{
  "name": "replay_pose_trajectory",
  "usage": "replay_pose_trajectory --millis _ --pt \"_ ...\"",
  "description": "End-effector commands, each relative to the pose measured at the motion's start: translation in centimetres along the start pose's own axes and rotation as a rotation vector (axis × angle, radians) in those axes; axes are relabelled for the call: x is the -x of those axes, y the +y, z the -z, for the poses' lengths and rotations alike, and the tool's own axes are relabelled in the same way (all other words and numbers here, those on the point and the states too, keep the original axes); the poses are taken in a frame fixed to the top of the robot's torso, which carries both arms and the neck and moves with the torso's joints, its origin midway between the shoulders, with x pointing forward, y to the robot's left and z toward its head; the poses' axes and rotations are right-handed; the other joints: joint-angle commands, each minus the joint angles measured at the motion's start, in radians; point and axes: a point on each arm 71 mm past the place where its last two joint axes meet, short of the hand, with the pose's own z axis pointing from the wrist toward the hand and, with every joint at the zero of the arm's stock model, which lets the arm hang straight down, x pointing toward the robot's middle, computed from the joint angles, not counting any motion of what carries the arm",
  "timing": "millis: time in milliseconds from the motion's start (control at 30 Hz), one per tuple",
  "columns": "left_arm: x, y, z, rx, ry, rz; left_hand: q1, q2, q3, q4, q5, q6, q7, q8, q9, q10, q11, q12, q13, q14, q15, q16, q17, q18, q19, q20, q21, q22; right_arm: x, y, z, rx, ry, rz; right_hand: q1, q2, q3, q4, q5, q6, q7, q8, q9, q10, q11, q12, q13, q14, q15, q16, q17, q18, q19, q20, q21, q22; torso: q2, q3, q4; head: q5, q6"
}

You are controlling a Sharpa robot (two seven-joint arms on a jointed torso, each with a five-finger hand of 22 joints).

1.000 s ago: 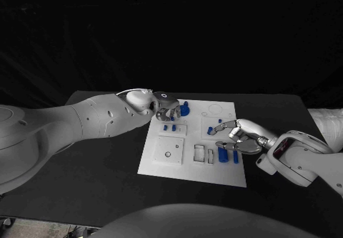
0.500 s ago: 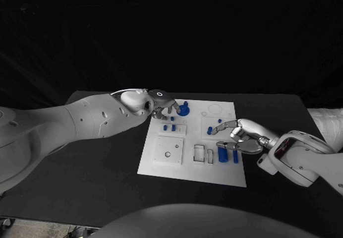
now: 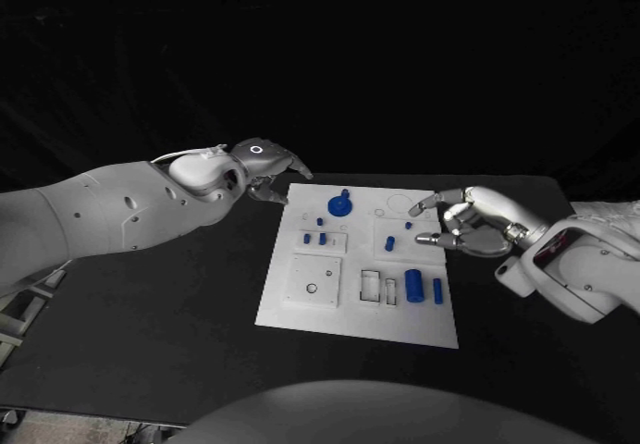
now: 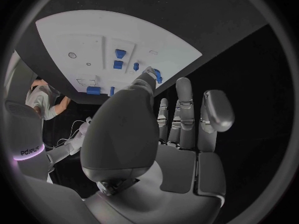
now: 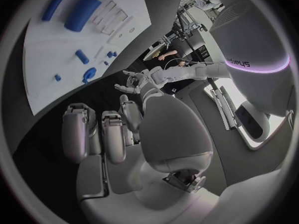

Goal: Assemble the parts on the task board

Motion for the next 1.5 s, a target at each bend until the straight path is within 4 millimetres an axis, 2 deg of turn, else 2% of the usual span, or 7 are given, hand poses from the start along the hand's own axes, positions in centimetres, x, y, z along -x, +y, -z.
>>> replay_pose_trajectory --millis 33,200,400,667,800,933,1500 --pt "1.5 0.7 1.0 0.035 -0.186 0.104 -0.079 -0.014 -0.005 0.001 -0.003 -0.065 0.003 -0.021 -0.020 -0.032 0.008 -0.003 -0.009 0.002 -0.002 0.009 0.003 0.010 0.012 0.003 0.018 0.167 2.4 0.5 -0.5 -0.005 -0.070 0.088 0.034 -0.010 0.015 0.009 0.075 0.027 0.005 -0.002 -0.011 -0.193 -0.002 -0.351 -0.254 0.104 -0.006 0.001 0.261 0.012 -0.018 0.000 -0.024 0.187 -0.002 -0.0021 0.0016 -0.016 0.000" --pt "2.4 1.7 2.6 0.040 -0.333 0.271 -0.176 -0.035 -0.029 0.004 0.000 -0.153 0.019 -0.046 -0.049 -0.093 0.024 -0.007 -0.024 -0.004 -0.006 0.013 0.004 0.008 0.021 -0.005 0.036 0.171 6.1 0.6 -1.5 -0.047 -0.120 0.281 0.084 -0.051 0.092 0.032 0.216 0.072 -0.007 -0.064 -0.038 -0.309 0.025 -0.709 -0.520 0.090 0.008 -0.016 0.240 0.015 -0.033 0.010 -0.053 0.179 -0.007 -0.0071 0.0056 -0.034 0.000" --pt "2.9 1.0 3.6 -0.003 -0.465 0.482 -0.235 -0.037 -0.005 0.004 0.000 -0.037 0.057 -0.024 -0.034 -0.082 0.044 0.019 -0.024 0.034 -0.003 0.051 0.050 -0.005 0.055 -0.009 0.107 0.188 7.4 -1.0 -3.3 -0.139 -0.104 0.515 0.084 -0.097 0.120 0.028 0.149 0.081 -0.056 -0.122 -0.056 -0.416 0.094 -0.907 -0.686 0.060 0.058 -0.053 0.194 0.025 -0.061 0.056 -0.098 0.165 -0.007 -0.0133 0.0138 -0.055 0.000" --pt "1.8 -1.3 4.2 -0.045 -0.493 0.810 -0.203 0.016 -0.018 0.002 -0.001 0.148 0.163 0.009 -0.024 0.038 0.025 0.104 -0.020 0.121 -0.018 0.120 0.145 -0.020 0.102 -0.018 0.200 0.209 4.6 -3.7 -5.5 -0.198 0.001 0.675 0.063 -0.115 0.096 0.005 0.170 0.140 -0.042 -0.131 -0.041 -0.445 0.078 -0.916 -0.709 0.038 0.035 -0.081 0.160 0.034 -0.079 0.043 -0.135 0.156 -0.007 -0.0141 0.0164 -0.069 0.000" --pt "1.4 -1.9 4.4 -0.043 -0.478 0.943 -0.122 0.135 -0.211 -0.006 0.187 0.167 0.181 -0.010 -0.042 0.055 0.033 0.131 -0.037 0.121 -0.015 0.116 0.140 -0.021 0.101 -0.021 0.200 0.209 3.4 -4.6 -6.2 -0.209 0.044 0.687 0.056 -0.117 0.094 0.000 0.201 0.146 -0.044 -0.137 -0.035 -0.447 0.076 -0.910 -0.707 0.039 0.032 -0.080 0.161 0.033 -0.076 0.040 -0.134 0.157 -0.007 -0.0129 0.0144 -0.071 0.000" --pt "1.0 -2.2 4.4 -0.024 -0.452 1.083 -0.107 0.176 -0.257 -0.004 0.183 0.173 0.181 -0.025 -0.056 0.065 0.044 0.151 -0.049 0.118 -0.008 0.113 0.134 -0.021 0.099 -0.015 0.199 0.208 2.3 -5.2 -6.7 -0.218 0.082 0.688 0.052 -0.119 0.093 0.000 0.205 0.148 -0.043 -0.138 -0.033 -0.447 0.076 -0.908 -0.706 0.040 0.031 -0.079 0.162 0.032 -0.073 0.039 -0.131 0.158 -0.008 -0.0133 0.0134 -0.070 0.000" --pt "-0.5 -3.9 4.9 0.054 -0.358 1.549 -0.089 0.225 -0.327 -0.005 0.193 0.177 0.175 -0.037 -0.091 0.093 0.100 0.238 -0.072 -0.053 0.047 0.004 -0.020 0.024 -0.039 0.036 -0.043 0.143 -1.2 -5.7 -7.9 -0.212 0.199 0.623 0.024 -0.115 0.078 -0.022 0.237 0.197 -0.006 -0.115 0.039 -0.455 0.056 -0.861 -0.670 0.044 0.017 -0.072 0.168 0.028 -0.059 0.025 -0.120 0.166 -0.009 -0.0135 0.0125 -0.072 0.000"
